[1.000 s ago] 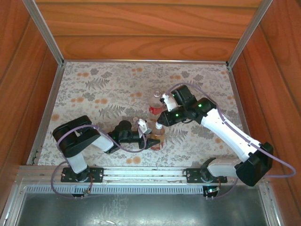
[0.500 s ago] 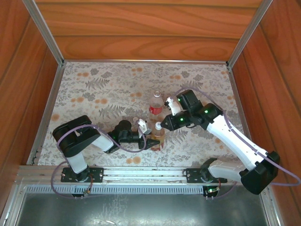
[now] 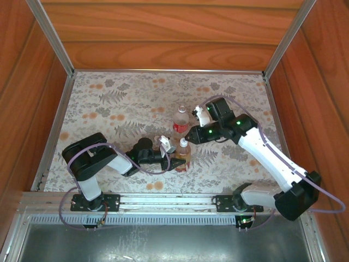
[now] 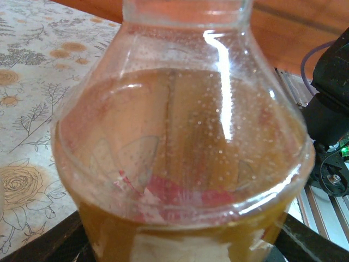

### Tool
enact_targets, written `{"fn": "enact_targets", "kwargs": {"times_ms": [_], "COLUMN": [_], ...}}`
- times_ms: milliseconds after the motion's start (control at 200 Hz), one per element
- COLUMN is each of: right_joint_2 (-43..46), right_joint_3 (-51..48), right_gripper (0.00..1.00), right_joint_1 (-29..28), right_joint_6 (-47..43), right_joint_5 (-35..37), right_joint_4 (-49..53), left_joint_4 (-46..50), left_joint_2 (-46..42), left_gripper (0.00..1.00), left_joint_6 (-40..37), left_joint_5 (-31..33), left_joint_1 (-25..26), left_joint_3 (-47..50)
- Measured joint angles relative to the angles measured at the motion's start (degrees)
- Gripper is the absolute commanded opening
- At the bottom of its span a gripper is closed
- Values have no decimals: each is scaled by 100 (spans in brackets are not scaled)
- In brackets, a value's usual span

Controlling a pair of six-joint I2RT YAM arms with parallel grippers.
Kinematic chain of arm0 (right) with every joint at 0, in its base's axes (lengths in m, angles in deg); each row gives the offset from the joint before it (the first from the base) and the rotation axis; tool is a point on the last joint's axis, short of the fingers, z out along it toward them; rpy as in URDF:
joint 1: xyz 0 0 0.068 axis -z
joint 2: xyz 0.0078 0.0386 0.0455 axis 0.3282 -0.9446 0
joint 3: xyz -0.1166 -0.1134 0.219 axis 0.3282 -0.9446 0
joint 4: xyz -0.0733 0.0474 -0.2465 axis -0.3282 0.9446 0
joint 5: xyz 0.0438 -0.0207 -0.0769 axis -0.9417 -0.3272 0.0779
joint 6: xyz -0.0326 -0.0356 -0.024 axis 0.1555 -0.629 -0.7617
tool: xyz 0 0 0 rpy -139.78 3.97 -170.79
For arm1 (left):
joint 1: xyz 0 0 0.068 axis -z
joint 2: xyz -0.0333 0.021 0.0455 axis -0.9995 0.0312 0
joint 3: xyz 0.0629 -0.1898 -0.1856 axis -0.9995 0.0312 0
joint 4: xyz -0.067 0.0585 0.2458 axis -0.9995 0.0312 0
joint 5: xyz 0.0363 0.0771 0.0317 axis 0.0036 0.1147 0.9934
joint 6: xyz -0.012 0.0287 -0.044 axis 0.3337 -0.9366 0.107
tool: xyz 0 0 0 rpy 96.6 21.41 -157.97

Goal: Screw on the bottle caps

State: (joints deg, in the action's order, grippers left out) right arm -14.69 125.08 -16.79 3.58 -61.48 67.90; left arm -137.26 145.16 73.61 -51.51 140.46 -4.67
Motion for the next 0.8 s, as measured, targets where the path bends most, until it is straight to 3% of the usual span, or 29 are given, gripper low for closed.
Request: {"fn": "enact_targets", "kwargs": {"times_ms": [460, 800], "right_joint_2": [-310, 221], "right_joint_3": [-39, -433], "right_gripper": [14, 15], "right_joint_1": [11, 44], "right_joint_6": [-2, 83], "right_joint_5": [-282, -332], "right_joint_4": [-199, -240], "left_joint_4": [-52, -79], "left_joint_2": [44, 70], "left_gripper": [65, 65], "left_joint_6": [-26, -155], "left_joint_5": [-4, -4], "left_joint_1": [0, 4], "left_joint_3": [0, 0]}}
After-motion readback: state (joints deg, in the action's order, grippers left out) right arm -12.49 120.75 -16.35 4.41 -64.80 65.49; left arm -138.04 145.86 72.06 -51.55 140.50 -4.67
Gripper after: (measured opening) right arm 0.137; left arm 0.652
